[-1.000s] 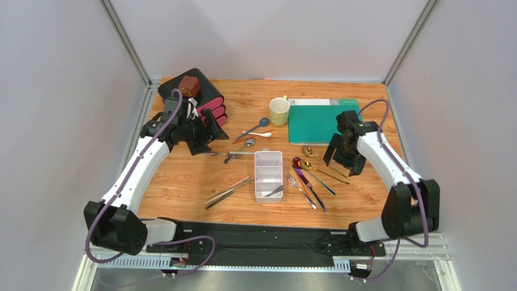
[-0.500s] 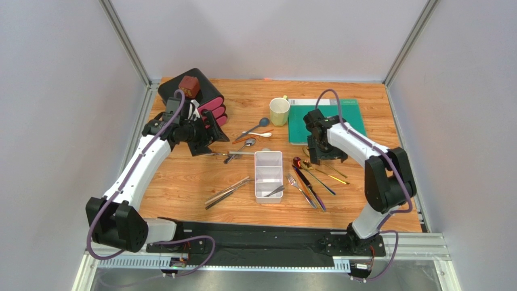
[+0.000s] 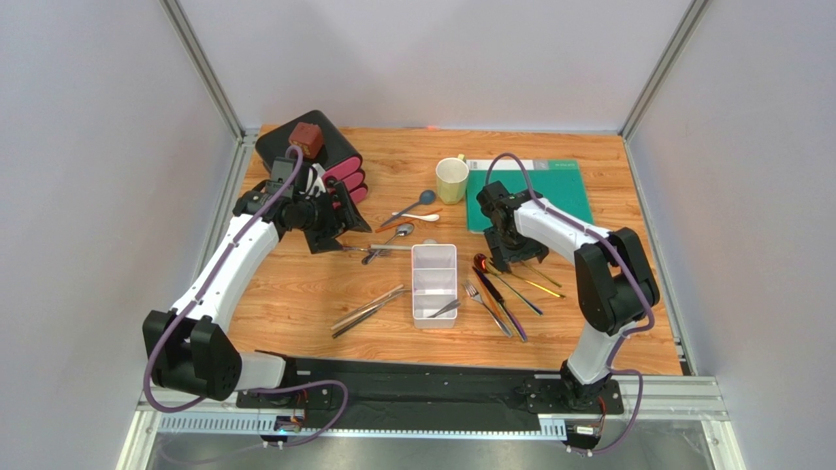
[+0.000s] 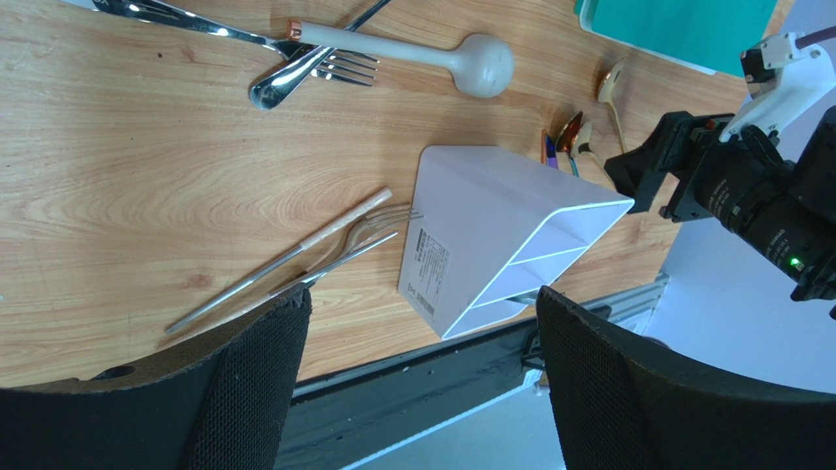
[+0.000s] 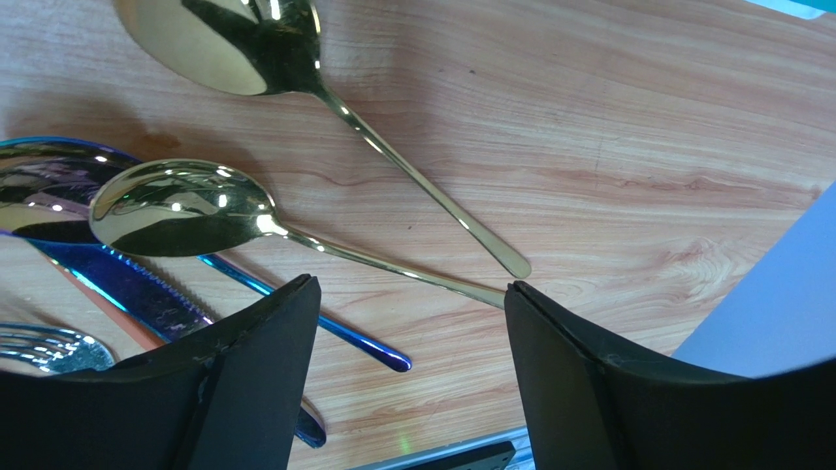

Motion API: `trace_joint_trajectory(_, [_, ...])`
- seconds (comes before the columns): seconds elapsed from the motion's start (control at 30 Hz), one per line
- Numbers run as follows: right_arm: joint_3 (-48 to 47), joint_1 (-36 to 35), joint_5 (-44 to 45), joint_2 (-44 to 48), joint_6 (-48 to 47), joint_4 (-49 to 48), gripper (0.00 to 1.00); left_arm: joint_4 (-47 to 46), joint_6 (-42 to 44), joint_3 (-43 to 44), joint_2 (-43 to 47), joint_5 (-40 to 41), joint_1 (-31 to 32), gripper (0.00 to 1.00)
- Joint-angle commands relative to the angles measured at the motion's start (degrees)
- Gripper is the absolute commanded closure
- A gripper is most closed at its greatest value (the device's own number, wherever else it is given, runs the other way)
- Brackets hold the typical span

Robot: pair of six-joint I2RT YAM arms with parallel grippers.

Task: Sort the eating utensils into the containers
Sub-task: Pick up the spoon from the center of the board.

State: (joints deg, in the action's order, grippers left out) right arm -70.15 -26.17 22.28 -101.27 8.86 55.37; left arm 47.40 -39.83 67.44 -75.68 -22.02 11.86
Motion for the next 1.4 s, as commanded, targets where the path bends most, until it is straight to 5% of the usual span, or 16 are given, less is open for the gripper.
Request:
trace_joint_trajectory(0.0, [-2.2,-0.1,-4.1,-0.3,-1.9,-0.5,0.27,0.2,1.1,1.0,-0.3,-0.9,-0.3,0.11])
trace_joint_trajectory(0.93, [0.9,1.1,-11.5,-9.1,-2.1,-5.9,0.53,1.6,1.2,1.0,1.0,0.8,-0.3,0.12])
trace_joint_trajectory(1.13, [0.4,2.2,-14.8,-9.8,-2.4,-5.1,0.81,2.2,1.1,1.3,1.0,1.2,-0.3,0.12])
trace_joint_trajectory(1.23, [0.6,2.3,-15.0,-9.9,-2.4,-5.0,0.83,2.3,0.9,1.2,1.2,1.5,-0.3,0.12])
trace_joint_trajectory(1.37, [1.4,2.3,-15.0,-9.6,-1.7,-4.7,1.00,2.3,1.0,1.2,0.9,1.4,-0.3,0.12])
